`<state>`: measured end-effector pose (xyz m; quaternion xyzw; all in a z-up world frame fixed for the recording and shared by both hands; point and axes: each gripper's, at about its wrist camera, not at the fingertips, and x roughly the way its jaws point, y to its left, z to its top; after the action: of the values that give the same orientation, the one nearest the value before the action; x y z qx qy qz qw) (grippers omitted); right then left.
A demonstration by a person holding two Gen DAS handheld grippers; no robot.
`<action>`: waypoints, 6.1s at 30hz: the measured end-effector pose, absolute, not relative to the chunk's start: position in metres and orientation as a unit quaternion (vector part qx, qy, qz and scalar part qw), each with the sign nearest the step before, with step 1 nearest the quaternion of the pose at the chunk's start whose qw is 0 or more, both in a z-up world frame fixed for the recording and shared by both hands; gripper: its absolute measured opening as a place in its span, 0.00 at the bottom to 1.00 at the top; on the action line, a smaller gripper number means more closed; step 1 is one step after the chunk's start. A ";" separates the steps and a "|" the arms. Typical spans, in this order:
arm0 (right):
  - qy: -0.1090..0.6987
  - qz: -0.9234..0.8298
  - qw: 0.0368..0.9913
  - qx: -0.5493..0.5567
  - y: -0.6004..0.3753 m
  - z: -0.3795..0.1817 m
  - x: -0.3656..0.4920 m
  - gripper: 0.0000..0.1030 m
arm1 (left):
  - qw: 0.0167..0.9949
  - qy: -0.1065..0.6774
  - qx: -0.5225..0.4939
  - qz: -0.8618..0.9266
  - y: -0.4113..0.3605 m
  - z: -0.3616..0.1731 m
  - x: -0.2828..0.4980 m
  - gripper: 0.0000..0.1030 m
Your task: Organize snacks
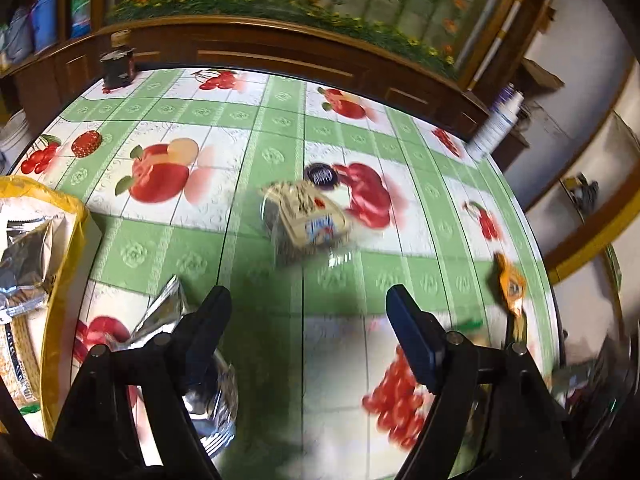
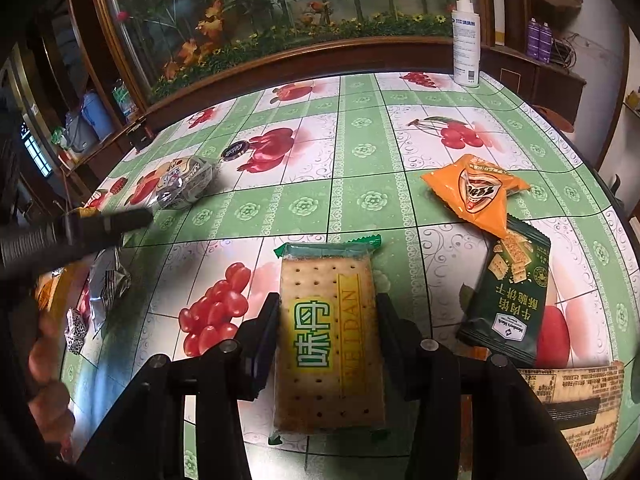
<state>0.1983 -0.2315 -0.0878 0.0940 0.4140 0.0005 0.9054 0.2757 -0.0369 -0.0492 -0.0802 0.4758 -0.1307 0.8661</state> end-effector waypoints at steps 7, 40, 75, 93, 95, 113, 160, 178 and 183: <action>0.414 0.014 0.906 0.092 -0.227 -0.088 0.200 0.47 | 0.846 0.528 -0.067 -0.011 -0.061 -0.068 0.330 0.78; 0.411 0.031 0.904 0.115 -0.230 -0.089 0.196 0.46 | 0.828 0.558 -0.062 -0.016 -0.055 -0.088 0.342 0.38; 0.338 0.198 0.883 0.258 -0.169 -0.014 0.085 0.46 | 0.924 0.378 0.003 0.053 0.084 0.002 0.073 0.37; 0.373 0.266 0.857 0.235 -0.087 -0.020 0.124 0.46 | 0.906 0.408 -0.046 0.104 0.163 -0.029 0.089 0.37; 0.378 0.275 0.854 0.227 -0.071 -0.019 0.133 0.46 | 0.902 0.414 -0.057 0.105 0.173 -0.033 0.093 0.37; 0.418 0.299 0.845 0.149 0.072 -0.048 0.239 0.46 | 0.886 0.451 -0.089 0.059 0.191 -0.061 0.130 0.37; 0.357 0.078 0.902 0.231 -0.232 -0.050 0.062 0.83 | 0.913 0.408 -0.007 -0.012 0.068 -0.012 0.077 0.70; 0.346 0.017 0.920 0.185 -0.284 -0.050 0.031 0.84 | 0.880 0.467 -0.066 -0.053 0.033 -0.025 0.148 0.70; 0.347 -0.001 0.929 0.130 -0.295 -0.046 0.039 0.84 | 0.860 0.499 -0.100 -0.045 0.031 -0.044 0.178 0.70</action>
<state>0.0386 -0.2950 -0.0463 0.1303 0.3474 -0.0010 0.9286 0.1782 0.0312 -0.0442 -0.1002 0.4986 -0.0453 0.8598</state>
